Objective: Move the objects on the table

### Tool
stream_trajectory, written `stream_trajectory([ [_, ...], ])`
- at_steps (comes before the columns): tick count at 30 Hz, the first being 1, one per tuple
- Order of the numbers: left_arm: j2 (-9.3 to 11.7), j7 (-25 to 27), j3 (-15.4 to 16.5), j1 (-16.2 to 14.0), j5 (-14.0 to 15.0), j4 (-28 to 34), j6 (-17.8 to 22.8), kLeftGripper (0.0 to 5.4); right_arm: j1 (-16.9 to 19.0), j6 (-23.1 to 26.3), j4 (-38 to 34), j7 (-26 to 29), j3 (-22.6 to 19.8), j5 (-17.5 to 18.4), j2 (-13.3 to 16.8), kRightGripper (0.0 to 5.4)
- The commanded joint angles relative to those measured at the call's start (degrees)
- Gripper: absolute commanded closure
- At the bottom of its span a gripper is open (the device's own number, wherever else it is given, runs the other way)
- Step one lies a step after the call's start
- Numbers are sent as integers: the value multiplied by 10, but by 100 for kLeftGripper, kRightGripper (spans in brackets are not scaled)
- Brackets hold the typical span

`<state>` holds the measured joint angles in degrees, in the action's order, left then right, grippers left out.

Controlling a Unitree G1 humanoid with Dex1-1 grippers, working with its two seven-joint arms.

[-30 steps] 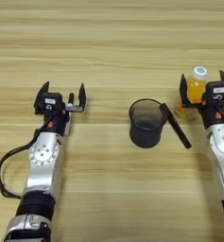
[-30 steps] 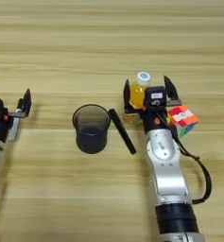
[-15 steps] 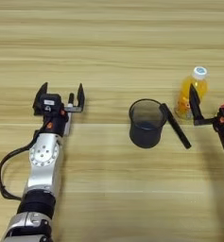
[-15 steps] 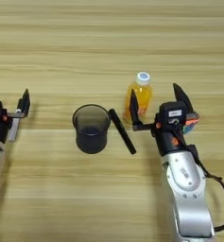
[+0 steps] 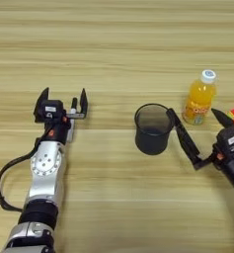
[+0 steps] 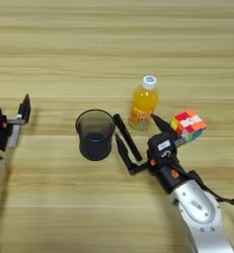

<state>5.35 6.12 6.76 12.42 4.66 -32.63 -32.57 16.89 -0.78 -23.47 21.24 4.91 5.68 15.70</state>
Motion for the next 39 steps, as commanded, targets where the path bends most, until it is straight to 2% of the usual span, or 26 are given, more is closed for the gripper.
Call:
stream_trajectory([
  [1, 0, -4, 1, -9, -5, 1, -6, 0, -8, -3, 34, -2, 25, -34, 2, 4],
  [3, 0, -5, 0, -11, -6, 5, -5, 0, -13, -7, 47, -7, 38, -55, 0, 4],
  [5, 0, -5, -1, -13, -6, 8, -5, 0, -13, -10, 51, -4, 46, -57, -2, 4],
  [13, -1, -8, -3, -16, -7, 11, -2, 0, -22, -9, 81, 5, 63, -57, -4, 4],
  [19, -2, -9, -4, -18, -8, 15, 0, 0, -40, -9, 110, 9, 80, -43, -28, 4],
  [26, -5, -12, -6, -24, -10, 24, 3, 0, -65, -10, 139, 9, 98, -44, -51, 4],
  [39, -8, -12, -9, -24, -8, 22, 4, 0, -134, -18, 227, -1, 96, -41, -87, 4],
])
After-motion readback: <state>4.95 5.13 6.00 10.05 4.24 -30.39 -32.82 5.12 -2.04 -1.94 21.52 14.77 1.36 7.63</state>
